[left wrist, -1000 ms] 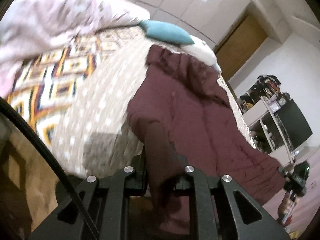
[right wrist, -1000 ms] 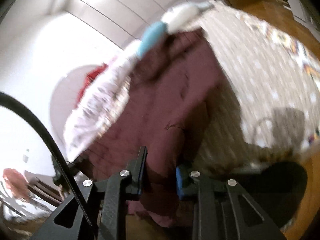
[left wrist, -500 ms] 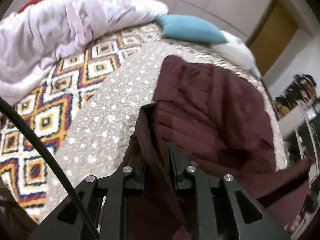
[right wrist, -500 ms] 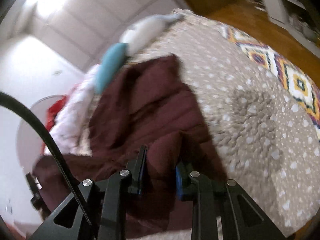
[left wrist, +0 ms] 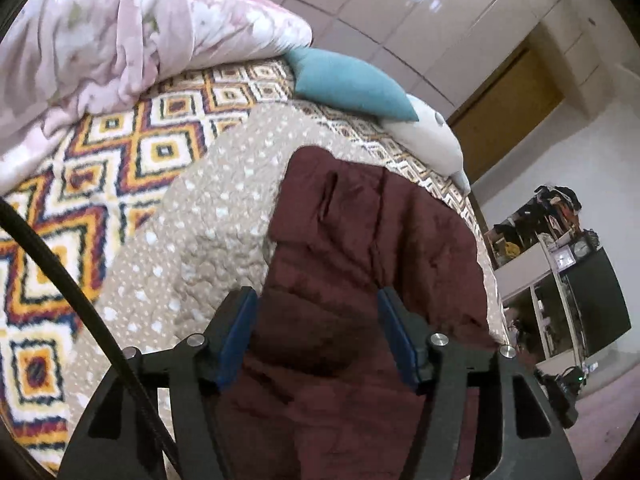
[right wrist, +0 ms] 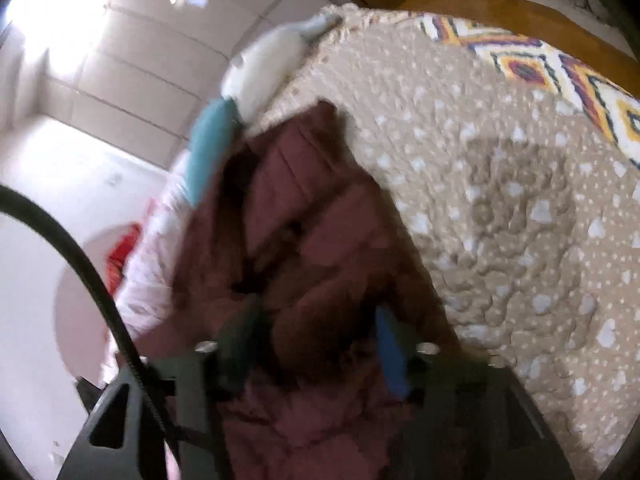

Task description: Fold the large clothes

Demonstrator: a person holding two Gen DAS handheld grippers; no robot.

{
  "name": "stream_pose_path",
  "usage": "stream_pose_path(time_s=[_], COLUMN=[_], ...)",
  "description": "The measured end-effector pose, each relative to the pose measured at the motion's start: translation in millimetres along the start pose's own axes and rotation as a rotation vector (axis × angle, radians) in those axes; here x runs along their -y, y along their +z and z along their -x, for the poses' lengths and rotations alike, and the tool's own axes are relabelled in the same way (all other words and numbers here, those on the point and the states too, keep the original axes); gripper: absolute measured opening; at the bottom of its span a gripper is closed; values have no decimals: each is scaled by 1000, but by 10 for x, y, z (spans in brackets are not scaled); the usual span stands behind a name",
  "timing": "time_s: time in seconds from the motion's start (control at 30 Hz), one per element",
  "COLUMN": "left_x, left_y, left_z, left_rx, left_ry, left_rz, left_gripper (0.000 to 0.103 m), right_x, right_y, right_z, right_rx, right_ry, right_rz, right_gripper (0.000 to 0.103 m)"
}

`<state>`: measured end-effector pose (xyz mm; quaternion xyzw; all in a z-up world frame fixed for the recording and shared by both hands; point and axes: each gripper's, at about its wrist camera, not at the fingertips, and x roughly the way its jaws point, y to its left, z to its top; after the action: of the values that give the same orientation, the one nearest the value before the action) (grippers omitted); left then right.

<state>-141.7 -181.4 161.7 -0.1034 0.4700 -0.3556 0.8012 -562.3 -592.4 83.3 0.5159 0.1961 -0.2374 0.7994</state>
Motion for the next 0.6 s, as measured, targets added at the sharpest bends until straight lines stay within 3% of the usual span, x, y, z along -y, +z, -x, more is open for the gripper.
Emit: stream_pose_path(time_s=[0.17, 0.33, 0.53, 0.6], left_x=[0, -195, -615, -710], left_y=[-72, -319, -535, -565], left_z=[97, -31, -232, -271], left_rx=[-4, -78, -123, -131], left_ry=[55, 100, 118, 64], left_rz=[-73, -133, -68, -44], left_gripper=[69, 69, 69, 69], right_x=[-42, -196, -243, -269], right_y=[102, -40, -153, -140], right_z=[263, 256, -64, -206], right_rx=[46, -1, -50, -59], right_ry=[-18, -146, -238, -246], right_rz=[41, 253, 398, 409], right_gripper=[70, 77, 77, 77])
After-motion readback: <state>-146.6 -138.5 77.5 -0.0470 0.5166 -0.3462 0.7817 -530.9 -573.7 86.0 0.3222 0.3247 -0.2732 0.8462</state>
